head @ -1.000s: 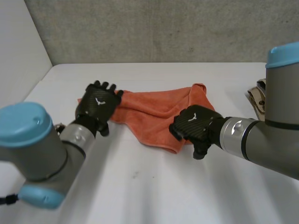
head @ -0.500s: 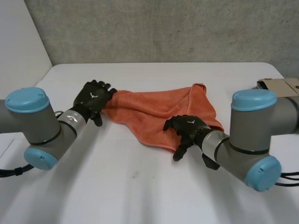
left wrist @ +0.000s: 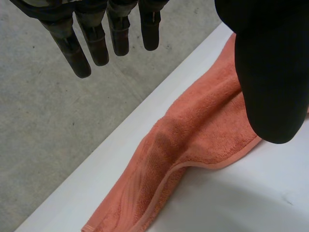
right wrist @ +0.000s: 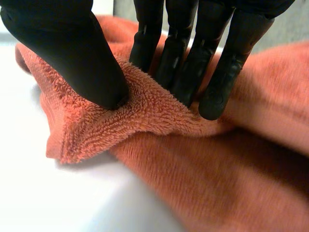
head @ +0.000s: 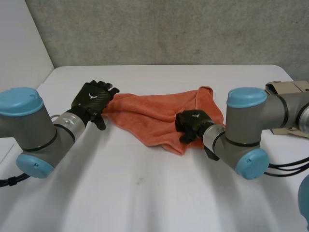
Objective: Fold the laundry.
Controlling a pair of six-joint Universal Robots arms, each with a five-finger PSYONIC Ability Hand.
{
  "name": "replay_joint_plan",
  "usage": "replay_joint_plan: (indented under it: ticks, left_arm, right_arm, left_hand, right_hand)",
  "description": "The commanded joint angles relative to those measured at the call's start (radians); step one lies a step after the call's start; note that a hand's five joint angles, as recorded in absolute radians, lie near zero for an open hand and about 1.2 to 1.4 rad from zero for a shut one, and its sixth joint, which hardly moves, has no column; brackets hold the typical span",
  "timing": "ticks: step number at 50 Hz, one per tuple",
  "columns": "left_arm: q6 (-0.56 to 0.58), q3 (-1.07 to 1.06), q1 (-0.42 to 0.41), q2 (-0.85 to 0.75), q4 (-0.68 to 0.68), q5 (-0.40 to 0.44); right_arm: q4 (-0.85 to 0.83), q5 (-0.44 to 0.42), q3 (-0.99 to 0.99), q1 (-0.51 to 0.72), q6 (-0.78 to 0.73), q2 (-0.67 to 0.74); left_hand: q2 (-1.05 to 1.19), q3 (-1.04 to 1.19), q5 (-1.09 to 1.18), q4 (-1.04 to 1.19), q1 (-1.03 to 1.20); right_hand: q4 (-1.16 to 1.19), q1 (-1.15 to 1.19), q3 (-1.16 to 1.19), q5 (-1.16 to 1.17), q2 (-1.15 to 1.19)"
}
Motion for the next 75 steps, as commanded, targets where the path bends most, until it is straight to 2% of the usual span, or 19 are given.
replay_joint_plan:
  ticks: [1,10,24,31,32,35,36,42,46,54,59,61,63,66,69,72,75]
  left_arm:
    - [0.002,0.001,-0.003,-0.024,0.001,0.008]
    - [-0.010,0.020,-0.012,-0.080,0.005,0.010]
    - [-0.030,0.080,-0.029,-0.156,0.004,0.001]
    - [-0.090,0.087,-0.053,-0.179,0.010,-0.003]
    - [-0.093,0.098,-0.053,-0.193,0.011,-0.004]
    - [-0.091,0.122,-0.053,-0.218,0.011,-0.021]
    - [-0.090,0.135,-0.053,-0.230,0.011,-0.042]
    - [-0.084,0.123,-0.053,-0.218,0.011,-0.102]
    - [-0.085,0.080,-0.053,-0.115,0.005,-0.110]
    - [-0.096,-0.112,-0.046,0.245,0.001,-0.107]
    - [-0.094,-0.201,-0.055,0.501,-0.006,-0.105]
    - [-0.094,-0.215,-0.058,0.555,-0.015,-0.105]
    - [-0.094,-0.227,-0.064,0.615,-0.036,-0.105]
    - [-0.094,-0.233,-0.069,0.638,-0.064,-0.108]
    - [-0.093,-0.235,-0.081,0.640,-0.090,-0.111]
    - [-0.094,-0.232,-0.099,0.640,-0.110,-0.118]
    - [-0.093,-0.229,-0.105,0.646,-0.128,-0.127]
  right_arm:
    - [0.007,-0.040,0.004,-0.004,0.005,-0.147]
    - [0.054,-0.099,0.021,-0.005,0.017,-0.292]
    - [0.120,-0.105,0.028,0.015,0.023,-0.326]
    - [0.125,-0.106,0.040,0.019,0.069,-0.354]
    - [0.125,-0.108,0.045,0.019,0.071,-0.360]
    - [0.123,-0.114,0.065,0.012,0.072,-0.381]
    - [0.123,-0.115,0.068,0.010,0.072,-0.386]
    - [0.125,-0.125,0.085,0.007,0.071,-0.406]
    - [0.142,-0.154,0.071,0.009,0.057,-0.408]
    - [0.283,-0.217,0.015,-0.056,-0.017,-0.443]
    - [0.294,-0.229,0.010,-0.073,-0.055,-0.483]
    - [0.297,-0.224,0.019,-0.077,-0.072,-0.486]
    - [0.309,-0.221,0.045,-0.080,-0.093,-0.487]
    - [0.343,-0.227,0.138,-0.080,-0.135,-0.484]
    - [0.357,-0.228,0.252,-0.083,-0.214,-0.480]
    - [0.343,-0.226,0.344,-0.087,-0.254,-0.478]
    - [0.254,-0.220,0.444,-0.082,-0.247,-0.474]
  left_hand:
    - [-0.001,0.002,0.011,0.009,0.002]
    - [-0.001,0.002,0.011,0.009,0.002]
    - [0.128,0.131,0.140,0.138,0.131]
    - [0.532,0.536,0.544,0.543,0.536]
    - [0.708,0.711,0.719,0.718,0.711]
    - [0.949,0.952,0.961,0.960,0.953]
    - [1.113,1.116,1.125,1.123,1.116]
    - [1.155,1.158,1.167,1.166,1.159]
    - [1.155,1.158,1.167,1.166,1.159]
    - [1.155,1.158,1.167,1.166,1.159]
    - [1.155,1.158,1.167,1.166,1.159]
    - [1.155,1.158,1.167,1.166,1.159]
    - [1.155,1.158,1.167,1.166,1.159]
    - [1.155,1.158,1.167,1.166,1.159]
    - [1.155,1.158,1.167,1.166,1.159]
    - [1.155,1.158,1.167,1.166,1.159]
    - [1.155,1.158,1.167,1.166,1.159]
  right_hand:
    - [0.217,0.434,0.236,0.251,0.228]
    - [0.217,0.434,0.236,0.251,0.228]
    - [0.217,0.434,0.236,0.251,0.228]
    - [0.217,0.434,0.236,0.251,0.228]
    - [0.217,0.434,0.236,0.251,0.228]
    - [0.217,0.434,0.236,0.251,0.228]
    - [0.217,0.434,0.236,0.251,0.228]
    - [0.217,0.434,0.236,0.251,0.228]
    - [0.217,0.434,0.236,0.251,0.228]
    - [0.217,0.434,0.236,0.251,0.228]
    - [0.217,0.434,0.236,0.251,0.228]
    - [0.217,0.434,0.236,0.251,0.228]
    - [-0.139,0.078,-0.120,-0.104,-0.127]
    - [-0.380,-0.164,-0.361,-0.346,-0.369]
    - [-0.551,-0.334,-0.531,-0.516,-0.539]
    - [-0.560,-0.343,-0.541,-0.526,-0.549]
    - [-0.595,-0.379,-0.576,-0.561,-0.584]
